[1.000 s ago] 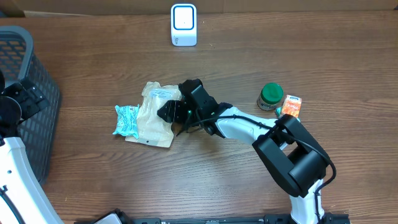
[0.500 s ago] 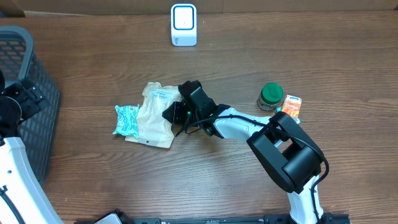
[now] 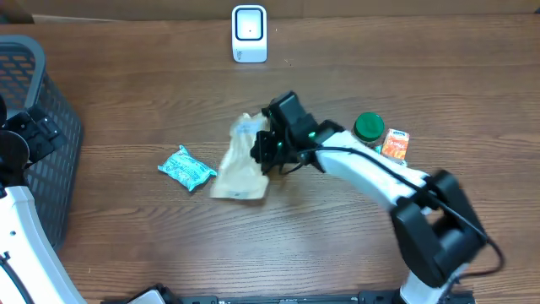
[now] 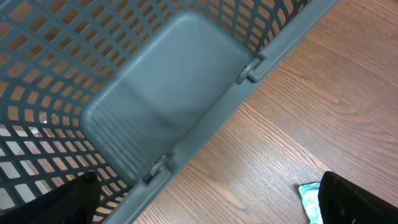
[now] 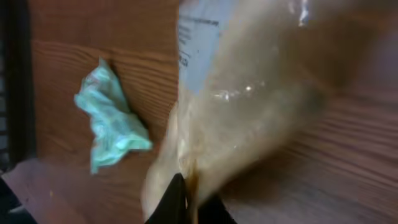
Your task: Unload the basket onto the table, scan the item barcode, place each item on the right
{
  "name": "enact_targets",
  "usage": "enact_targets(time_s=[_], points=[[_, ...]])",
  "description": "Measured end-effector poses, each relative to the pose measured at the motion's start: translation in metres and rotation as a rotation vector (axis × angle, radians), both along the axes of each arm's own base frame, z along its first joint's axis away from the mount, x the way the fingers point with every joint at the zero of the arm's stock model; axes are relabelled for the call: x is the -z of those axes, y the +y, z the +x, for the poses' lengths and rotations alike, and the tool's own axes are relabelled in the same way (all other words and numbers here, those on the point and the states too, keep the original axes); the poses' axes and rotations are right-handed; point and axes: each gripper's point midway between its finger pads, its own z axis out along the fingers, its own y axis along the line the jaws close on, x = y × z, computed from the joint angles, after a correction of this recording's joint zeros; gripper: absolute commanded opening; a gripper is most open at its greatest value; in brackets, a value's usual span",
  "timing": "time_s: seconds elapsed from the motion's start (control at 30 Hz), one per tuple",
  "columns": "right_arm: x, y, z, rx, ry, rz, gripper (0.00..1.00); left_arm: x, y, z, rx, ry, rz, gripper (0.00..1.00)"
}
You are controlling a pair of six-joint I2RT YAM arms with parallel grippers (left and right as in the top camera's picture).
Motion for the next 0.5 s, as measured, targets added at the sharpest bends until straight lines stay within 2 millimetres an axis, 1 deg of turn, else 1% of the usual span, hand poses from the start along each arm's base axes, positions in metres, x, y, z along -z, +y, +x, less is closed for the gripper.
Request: enact_targets(time_s=[0.1, 0.17, 0.23, 0.3, 0.33, 0.4, 0.5], points=[[-0.047, -0.014, 0.002, -0.018, -0.073, -0.073, 0.04, 0.0, 0.0, 0.0, 0.0, 0.0, 0.0, 1.0], [-0.076, -0.027, -0.001, -0.017, -0.1, -0.146, 0.04, 0.0, 0.0, 0.0, 0.0, 0.0, 0.0, 1.0], [-0.096, -0.042, -0.004, -0.006, -0.121, -0.23, 0.04, 0.0, 0.0, 0.0, 0.0, 0.0, 0.0, 0.99], [-0.106, -0.058, -0.007, 0.003, -0.134, -0.318, 0.04, 0.0, 0.0, 0.0, 0.0, 0.0, 0.0, 0.99], [-0.107, -0.068, -0.011, 0.009, -0.133, -0.367, 0.04, 0.0, 0.0, 0.0, 0.0, 0.0, 0.0, 1.0], [-0.103, -0.084, -0.016, 0.014, -0.119, -0.457, 0.04, 0.0, 0.0, 0.0, 0.0, 0.0, 0.0, 1.0], [-0.091, -0.111, -0.025, 0.018, -0.085, -0.613, 0.04, 0.0, 0.0, 0.0, 0.0, 0.0, 0.0, 1.0]])
